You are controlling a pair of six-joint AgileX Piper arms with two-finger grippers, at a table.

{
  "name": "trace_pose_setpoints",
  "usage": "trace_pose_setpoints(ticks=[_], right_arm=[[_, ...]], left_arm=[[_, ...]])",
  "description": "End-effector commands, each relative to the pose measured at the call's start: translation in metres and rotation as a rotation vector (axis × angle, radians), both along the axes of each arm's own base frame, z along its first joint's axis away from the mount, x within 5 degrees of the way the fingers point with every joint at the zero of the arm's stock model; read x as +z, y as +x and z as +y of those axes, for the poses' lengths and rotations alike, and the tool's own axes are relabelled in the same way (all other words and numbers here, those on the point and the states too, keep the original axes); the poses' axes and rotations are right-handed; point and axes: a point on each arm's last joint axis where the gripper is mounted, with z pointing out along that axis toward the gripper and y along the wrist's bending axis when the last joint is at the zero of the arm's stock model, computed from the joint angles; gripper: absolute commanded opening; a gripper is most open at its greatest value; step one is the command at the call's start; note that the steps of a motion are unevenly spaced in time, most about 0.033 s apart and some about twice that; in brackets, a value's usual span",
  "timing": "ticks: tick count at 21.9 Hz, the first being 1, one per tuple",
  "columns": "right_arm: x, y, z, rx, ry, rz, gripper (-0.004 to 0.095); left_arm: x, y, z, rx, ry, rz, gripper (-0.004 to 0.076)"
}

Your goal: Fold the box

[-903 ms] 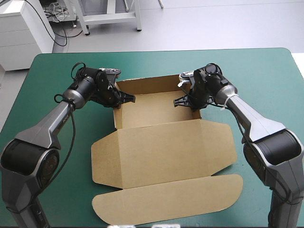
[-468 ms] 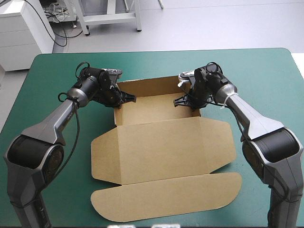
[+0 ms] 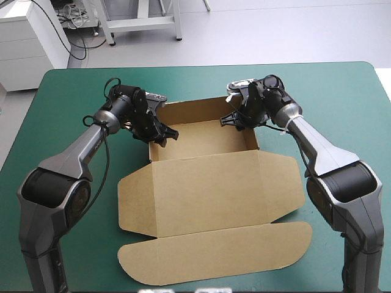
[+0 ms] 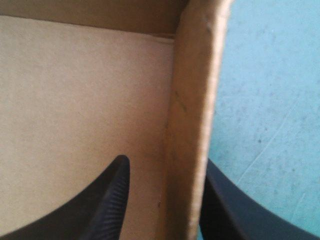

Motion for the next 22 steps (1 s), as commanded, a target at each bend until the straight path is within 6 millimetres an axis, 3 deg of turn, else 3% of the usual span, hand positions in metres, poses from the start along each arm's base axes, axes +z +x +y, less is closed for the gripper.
trace_pose_setpoints(ticks=[1, 7, 9, 13, 17, 20, 22], right_arm=[[0.048, -0.005, -0.007, 0.003, 0.032, -0.119, 0.0486], [0.07, -0.01, -0.01, -0.003, 0.01, -0.097, 0.0489], [0.089, -0.015, -0.011, -0.002, 0.038, -0.147, 0.0489], [0.133, -0.037, -0.02, -0.004, 0.073, -0.25, 0.0489], [0.182, -0.072, -0.034, -0.005, 0.12, -0.363, 0.0488], [0.201, -0.088, -0.041, -0.006, 0.138, -0.413, 0.0488], [0.203, -0.09, -0.041, -0.007, 0.139, -0.417, 0.0489]], left_arm=[[0.038, -0.006, -0.005, -0.002, -0.053, -0.067, 0.0397], [0.069, -0.007, -0.002, -0.018, -0.029, -0.085, 0.0397], [0.092, -0.012, 0.002, -0.01, -0.039, -0.155, 0.0397], [0.156, -0.042, 0.021, -0.008, -0.006, -0.345, 0.0397], [0.239, -0.114, 0.052, 0.016, -0.05, -0.586, 0.0397], [0.285, -0.176, 0.074, 0.026, -0.119, -0.739, 0.0394], [0.302, -0.216, 0.088, 0.016, -0.148, -0.818, 0.0359]])
